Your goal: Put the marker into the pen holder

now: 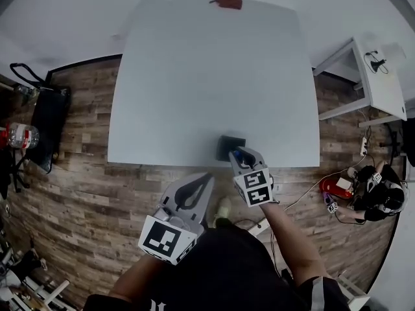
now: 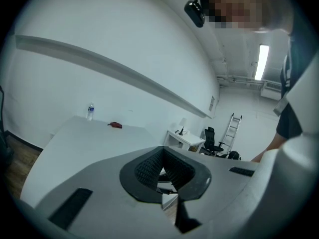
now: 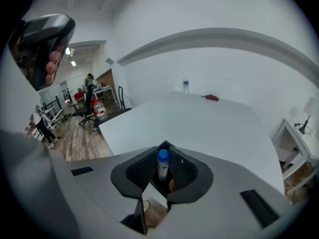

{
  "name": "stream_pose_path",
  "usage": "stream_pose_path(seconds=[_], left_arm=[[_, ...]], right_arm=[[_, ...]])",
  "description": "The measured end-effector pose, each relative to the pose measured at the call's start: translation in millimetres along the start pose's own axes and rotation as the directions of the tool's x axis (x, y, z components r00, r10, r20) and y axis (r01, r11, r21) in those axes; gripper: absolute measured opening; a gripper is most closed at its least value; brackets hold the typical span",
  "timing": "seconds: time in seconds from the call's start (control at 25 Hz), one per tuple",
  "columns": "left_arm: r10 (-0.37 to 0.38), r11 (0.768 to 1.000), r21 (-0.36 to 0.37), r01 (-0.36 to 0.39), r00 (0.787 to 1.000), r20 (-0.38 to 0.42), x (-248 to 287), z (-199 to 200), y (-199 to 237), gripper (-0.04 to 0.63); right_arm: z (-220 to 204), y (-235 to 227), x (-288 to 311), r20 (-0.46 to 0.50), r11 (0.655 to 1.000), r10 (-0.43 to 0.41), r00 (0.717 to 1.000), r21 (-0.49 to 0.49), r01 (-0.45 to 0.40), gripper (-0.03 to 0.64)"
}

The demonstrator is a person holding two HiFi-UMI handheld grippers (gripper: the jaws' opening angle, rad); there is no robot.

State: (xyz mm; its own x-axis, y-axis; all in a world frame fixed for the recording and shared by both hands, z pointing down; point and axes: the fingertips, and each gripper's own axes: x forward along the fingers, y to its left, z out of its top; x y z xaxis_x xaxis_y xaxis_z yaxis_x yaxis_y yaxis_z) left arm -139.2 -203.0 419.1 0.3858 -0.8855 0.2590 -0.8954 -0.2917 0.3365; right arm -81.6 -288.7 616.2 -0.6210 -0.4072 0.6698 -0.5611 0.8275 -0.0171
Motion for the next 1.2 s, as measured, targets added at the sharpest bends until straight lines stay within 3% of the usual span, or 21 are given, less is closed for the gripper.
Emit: stream_pose_path(seconds=[0.24,0.52,0.96,1.2], left_arm=[[0.001,1.000,-0.017,-0.001,1.000,-0.025,5,-3,12,0.006],[-0.004,1.000,-0.023,0.003,0.999,-0.036,14,-3,18,0.006],[-0.035,0.999,0.015,0.035,0.999,-0.020,30,3,1,0.006],[-0.022,1.000,0.022,0.022,1.000,-0.012,36,4,-8,0.006]], right_arm=[[-28,9,18,-0.127,0.999,0.052,0.991,0.007,-0.051,0.078],[-16,7,22,-0.123,0.996,0.076,0.990,-0.027,-0.079,0.110],[40,-4,-23,0.070,0.999,0.044,0.997,0.012,-0.045,0.109],[85,-6,-62,0.218,0.996,0.048,0.975,0.066,-0.064,0.043]])
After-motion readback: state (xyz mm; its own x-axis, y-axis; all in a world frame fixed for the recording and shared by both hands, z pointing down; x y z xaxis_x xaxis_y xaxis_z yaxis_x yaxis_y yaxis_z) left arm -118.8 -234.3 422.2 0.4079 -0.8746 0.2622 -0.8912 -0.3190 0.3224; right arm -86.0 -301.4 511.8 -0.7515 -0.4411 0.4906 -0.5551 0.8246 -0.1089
